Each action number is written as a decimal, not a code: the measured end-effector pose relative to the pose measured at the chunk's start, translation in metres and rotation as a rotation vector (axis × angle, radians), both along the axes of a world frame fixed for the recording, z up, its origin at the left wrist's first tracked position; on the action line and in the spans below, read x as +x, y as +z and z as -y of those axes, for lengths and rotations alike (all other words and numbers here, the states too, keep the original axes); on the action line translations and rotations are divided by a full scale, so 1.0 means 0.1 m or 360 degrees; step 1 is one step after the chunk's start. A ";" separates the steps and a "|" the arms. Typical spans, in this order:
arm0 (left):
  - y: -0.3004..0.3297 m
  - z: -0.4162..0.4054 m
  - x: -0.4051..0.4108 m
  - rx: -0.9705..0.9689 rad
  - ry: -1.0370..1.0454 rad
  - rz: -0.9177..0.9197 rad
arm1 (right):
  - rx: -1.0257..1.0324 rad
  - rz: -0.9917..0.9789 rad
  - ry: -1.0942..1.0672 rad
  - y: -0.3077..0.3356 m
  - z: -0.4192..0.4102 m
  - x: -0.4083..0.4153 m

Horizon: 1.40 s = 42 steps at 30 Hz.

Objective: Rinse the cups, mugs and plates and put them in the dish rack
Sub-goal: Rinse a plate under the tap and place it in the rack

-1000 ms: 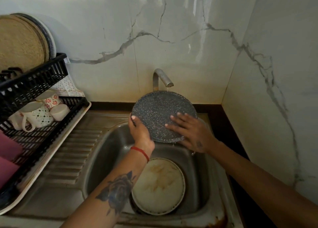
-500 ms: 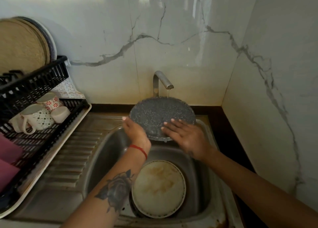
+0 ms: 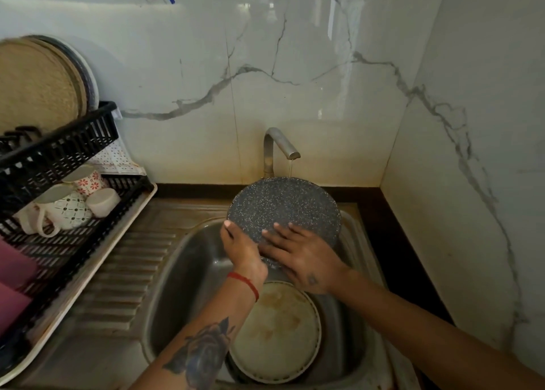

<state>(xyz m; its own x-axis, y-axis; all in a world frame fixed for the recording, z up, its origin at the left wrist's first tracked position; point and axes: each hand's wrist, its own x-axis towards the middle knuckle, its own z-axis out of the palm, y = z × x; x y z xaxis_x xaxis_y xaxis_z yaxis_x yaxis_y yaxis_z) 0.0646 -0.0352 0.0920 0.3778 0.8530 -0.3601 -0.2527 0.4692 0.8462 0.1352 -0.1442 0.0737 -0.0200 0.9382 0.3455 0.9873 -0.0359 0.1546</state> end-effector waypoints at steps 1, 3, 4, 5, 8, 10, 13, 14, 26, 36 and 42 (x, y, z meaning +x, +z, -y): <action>0.00 -0.04 0.00 0.0021 -0.0016 -0.0016 | 0.0012 0.0035 0.0067 -0.01 0.01 0.01; 0.01 -0.22 -0.02 0.0017 -0.0142 -0.0065 | 0.0043 0.0086 0.0177 -0.03 0.14 0.12; 0.00 -0.31 -0.03 -0.0013 -0.0221 -0.0088 | 0.0062 0.0077 0.0201 -0.04 0.21 0.19; 0.01 -0.37 -0.04 -0.0045 -0.0270 -0.0100 | 0.0107 0.0055 0.0194 -0.04 0.26 0.24; 0.07 -0.20 -0.04 -0.0016 -0.0029 -0.0004 | 0.0232 0.0039 0.0059 -0.01 0.18 0.18; 0.08 0.03 -0.01 0.0035 0.0158 0.0069 | 0.0209 0.0006 0.0015 0.02 0.05 0.07; 0.04 -0.01 -0.02 -0.0031 0.0104 0.0149 | -0.0089 -0.0267 0.0023 0.02 0.01 0.05; 0.02 -0.08 -0.04 -0.0052 0.0059 0.0136 | -0.0245 -0.0369 -0.0041 0.02 0.02 0.11; -0.09 -0.19 -0.07 -0.0094 -0.0390 0.0076 | -0.0278 -0.0584 -0.0818 0.19 -0.75 0.47; -0.14 -0.49 -0.15 -0.0313 -0.0512 0.0366 | -0.0387 -0.0202 -0.0038 -0.07 -0.41 0.06; -0.20 -0.61 -0.19 -0.0130 -0.0591 0.0468 | -0.0411 -0.0231 -0.0367 -0.34 0.23 0.56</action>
<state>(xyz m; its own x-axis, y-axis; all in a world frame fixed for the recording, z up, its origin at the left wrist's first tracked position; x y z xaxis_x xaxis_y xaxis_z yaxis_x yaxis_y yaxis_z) 0.0454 0.0263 0.0716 0.7477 0.6143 -0.2521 -0.2787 0.6349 0.7206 0.1913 -0.1669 0.0401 0.2336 0.9690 0.0809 0.9702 -0.2378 0.0468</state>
